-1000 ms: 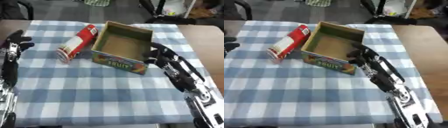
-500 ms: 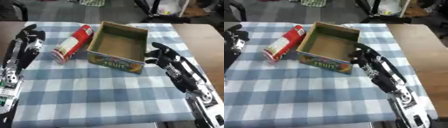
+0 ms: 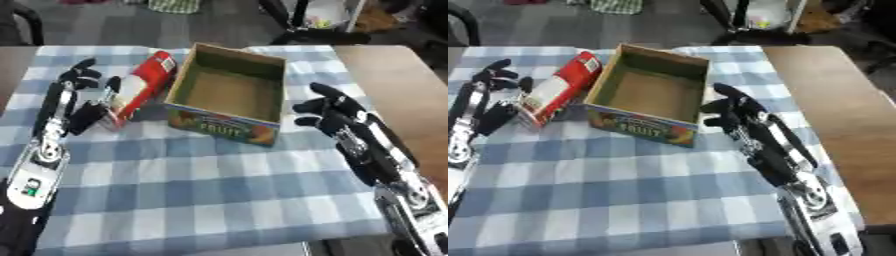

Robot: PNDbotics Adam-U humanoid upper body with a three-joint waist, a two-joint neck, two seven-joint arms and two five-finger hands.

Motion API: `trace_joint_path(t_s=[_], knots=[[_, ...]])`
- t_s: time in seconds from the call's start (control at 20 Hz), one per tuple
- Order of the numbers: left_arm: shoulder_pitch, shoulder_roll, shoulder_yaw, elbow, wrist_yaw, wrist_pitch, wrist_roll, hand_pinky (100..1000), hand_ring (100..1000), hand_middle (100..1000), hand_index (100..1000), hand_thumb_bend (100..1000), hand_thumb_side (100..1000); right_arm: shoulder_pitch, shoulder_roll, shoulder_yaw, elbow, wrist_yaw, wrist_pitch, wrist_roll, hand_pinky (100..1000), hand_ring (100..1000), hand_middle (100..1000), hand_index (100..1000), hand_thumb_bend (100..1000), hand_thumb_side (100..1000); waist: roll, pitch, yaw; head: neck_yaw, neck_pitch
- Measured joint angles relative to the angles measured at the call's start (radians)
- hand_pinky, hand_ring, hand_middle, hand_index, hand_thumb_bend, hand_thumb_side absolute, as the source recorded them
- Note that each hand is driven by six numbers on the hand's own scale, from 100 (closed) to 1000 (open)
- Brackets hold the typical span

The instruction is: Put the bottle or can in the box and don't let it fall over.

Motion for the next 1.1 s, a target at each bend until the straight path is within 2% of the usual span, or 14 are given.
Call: trace_joint_path(t_s=[0.5, 0.75, 1.1], knots=[[-0.040, 0.001, -0.006, 0.162, 0.050, -0.024, -0.026, 853, 721, 714, 933, 372, 770, 0.008, 0.007, 0.001, 0.000, 0.002, 0.000, 0.001, 804, 861, 710, 942, 100, 607, 0.000, 0.000, -0.012, 0.003, 0.000], [-0.048, 0.001, -0.008, 0.209, 0.070, -0.037, -0.039, 852, 723, 716, 933, 396, 762, 0.008, 0.008, 0.003, 0.000, 0.002, 0.000, 0.002, 804, 861, 709, 942, 100, 609, -0.001, 0.000, -0.016, 0.003, 0.000], [-0.047, -0.004, -0.034, 0.209, -0.008, -0.054, -0.064, 848, 733, 731, 940, 439, 730, 0.008, 0.009, 0.003, 0.000, 0.002, 0.001, 0.004, 804, 861, 709, 941, 100, 615, -0.001, 0.000, -0.017, 0.003, 0.000]])
